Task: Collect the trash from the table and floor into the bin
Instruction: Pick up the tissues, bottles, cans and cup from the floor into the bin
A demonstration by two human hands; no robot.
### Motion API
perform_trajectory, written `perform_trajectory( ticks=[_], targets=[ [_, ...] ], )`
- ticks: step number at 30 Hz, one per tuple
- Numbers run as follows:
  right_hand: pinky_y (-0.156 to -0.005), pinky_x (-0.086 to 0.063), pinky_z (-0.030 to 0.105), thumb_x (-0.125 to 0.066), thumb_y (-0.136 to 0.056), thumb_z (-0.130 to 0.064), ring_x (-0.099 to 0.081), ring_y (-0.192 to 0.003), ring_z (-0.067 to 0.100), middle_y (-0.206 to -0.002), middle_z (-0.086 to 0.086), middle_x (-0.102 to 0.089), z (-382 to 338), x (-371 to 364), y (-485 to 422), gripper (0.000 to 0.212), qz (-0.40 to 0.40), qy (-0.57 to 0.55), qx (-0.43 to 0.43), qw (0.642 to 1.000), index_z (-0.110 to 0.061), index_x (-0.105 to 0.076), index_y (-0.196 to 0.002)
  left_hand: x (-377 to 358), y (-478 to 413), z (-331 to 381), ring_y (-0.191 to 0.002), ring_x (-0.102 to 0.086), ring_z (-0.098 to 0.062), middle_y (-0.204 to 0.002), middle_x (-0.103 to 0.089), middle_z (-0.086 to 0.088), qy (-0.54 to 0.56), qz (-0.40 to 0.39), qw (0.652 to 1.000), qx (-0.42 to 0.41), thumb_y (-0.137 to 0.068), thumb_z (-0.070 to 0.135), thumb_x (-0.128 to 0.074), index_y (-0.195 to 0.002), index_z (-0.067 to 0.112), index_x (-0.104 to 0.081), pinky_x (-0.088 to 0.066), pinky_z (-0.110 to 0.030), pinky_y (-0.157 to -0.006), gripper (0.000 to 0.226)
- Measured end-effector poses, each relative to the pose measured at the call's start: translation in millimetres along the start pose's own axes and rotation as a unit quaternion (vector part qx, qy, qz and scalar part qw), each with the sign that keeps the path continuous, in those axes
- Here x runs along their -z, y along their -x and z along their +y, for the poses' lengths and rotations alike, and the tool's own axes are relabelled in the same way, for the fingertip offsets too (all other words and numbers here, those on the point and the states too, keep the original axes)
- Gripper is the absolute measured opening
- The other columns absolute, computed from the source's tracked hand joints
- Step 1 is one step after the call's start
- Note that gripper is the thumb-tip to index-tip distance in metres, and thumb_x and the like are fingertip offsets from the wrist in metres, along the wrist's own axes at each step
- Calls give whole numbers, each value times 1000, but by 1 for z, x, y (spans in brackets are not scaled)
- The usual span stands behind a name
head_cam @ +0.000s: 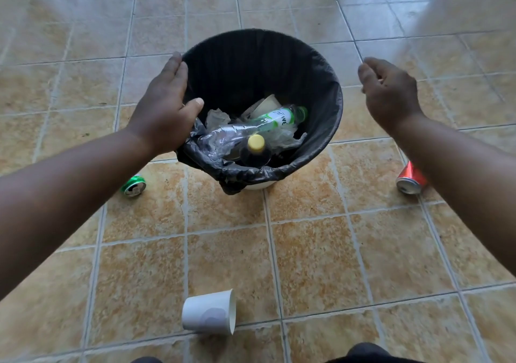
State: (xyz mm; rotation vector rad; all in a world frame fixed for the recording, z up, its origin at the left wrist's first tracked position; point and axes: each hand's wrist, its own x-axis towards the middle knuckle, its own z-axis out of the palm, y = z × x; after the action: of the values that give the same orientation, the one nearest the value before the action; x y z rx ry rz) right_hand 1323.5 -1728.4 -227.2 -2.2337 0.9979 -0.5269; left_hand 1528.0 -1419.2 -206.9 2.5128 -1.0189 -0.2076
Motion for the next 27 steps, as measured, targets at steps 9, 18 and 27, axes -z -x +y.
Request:
perform_trajectory(
  ticks=[9,18,27],
  targets=[
    [-103,-43,50,-62,-92,-44,-41,-129,47,-143,25,-39,142,25,23,61,-125,343,-190,911,-14,-45,-142,-2,0,1,-152,-4,-16,-166,-5,-4,-4,8,1000,-2,-100,26,-47,-156,7,-15,-5,-27,-121,67],
    [-106,-38,45,-54,-97,-41,-41,-128,47,-152,28,-18,187,19,58,59,-269,391,-236,848,-27,-37,-151,-3,-2,2,-152,-3,-14,-166,-4,-3,3,6,1000,1,-100,27,-47,-156,8,-15,-4,-24,-119,67],
    [-97,-45,45,-64,-91,-22,-51,-120,45,-142,22,-48,178,25,55,44,-169,307,-203,914,-21,-60,-134,-2,0,4,-152,-2,-12,-166,-3,-1,16,3,1000,5,-101,26,-46,-157,9,-15,-4,-25,-120,67]
  ],
)
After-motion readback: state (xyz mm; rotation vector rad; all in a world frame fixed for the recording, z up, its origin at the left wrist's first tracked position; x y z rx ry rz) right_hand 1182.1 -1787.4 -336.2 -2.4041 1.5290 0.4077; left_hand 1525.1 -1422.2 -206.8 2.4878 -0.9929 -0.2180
